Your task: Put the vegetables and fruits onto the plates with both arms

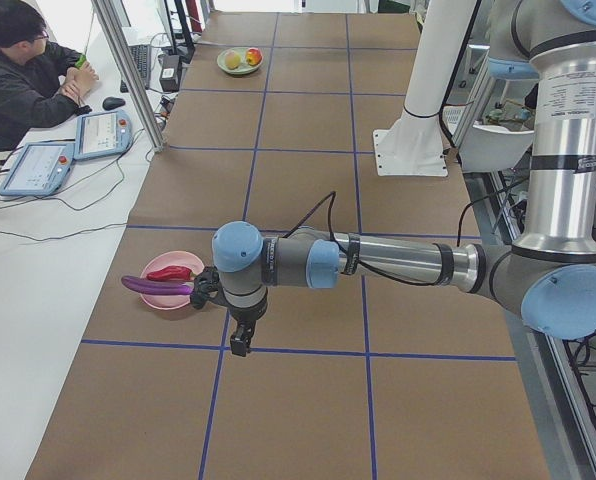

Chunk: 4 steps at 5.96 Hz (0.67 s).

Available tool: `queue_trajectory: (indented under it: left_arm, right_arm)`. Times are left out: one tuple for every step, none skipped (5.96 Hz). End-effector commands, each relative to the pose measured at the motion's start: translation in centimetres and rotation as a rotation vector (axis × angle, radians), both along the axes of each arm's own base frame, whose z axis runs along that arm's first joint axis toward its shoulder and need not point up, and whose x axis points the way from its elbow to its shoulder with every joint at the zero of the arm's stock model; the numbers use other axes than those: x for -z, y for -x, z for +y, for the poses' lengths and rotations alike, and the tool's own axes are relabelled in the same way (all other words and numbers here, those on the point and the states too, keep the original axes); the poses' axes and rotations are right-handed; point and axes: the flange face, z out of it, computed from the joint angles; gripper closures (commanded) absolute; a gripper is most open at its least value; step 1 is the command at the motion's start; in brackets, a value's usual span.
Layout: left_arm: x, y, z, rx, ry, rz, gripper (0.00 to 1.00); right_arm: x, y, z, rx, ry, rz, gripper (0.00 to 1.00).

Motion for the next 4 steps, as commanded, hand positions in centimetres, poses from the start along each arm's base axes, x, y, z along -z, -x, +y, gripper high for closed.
queue_trajectory:
  left_arm:
    - [-0.43,0.06,0.33,0.001,0.008,-0.003,0.0]
    - [-0.52,0.0,0.32,-0.001,0.009,-0.004,0.0]
    - [-0.87,0.01,0.33,-0.003,0.012,-0.006,0.0]
    - [-0.87,-0.06,0.26,-0.004,0.012,-0.006,0.0]
  right_arm:
    - [0.65,-0.48,0.55,-0.001,0.017,-0.002,0.0]
    - [0.51,-0.48,0.55,-0.001,0.018,-0.002,0.0]
    - [0.57,-0.48,0.48,-0.001,0.017,-0.002,0.0]
    - [0.57,-0.48,0.48,-0.001,0.017,-0.002,0.0]
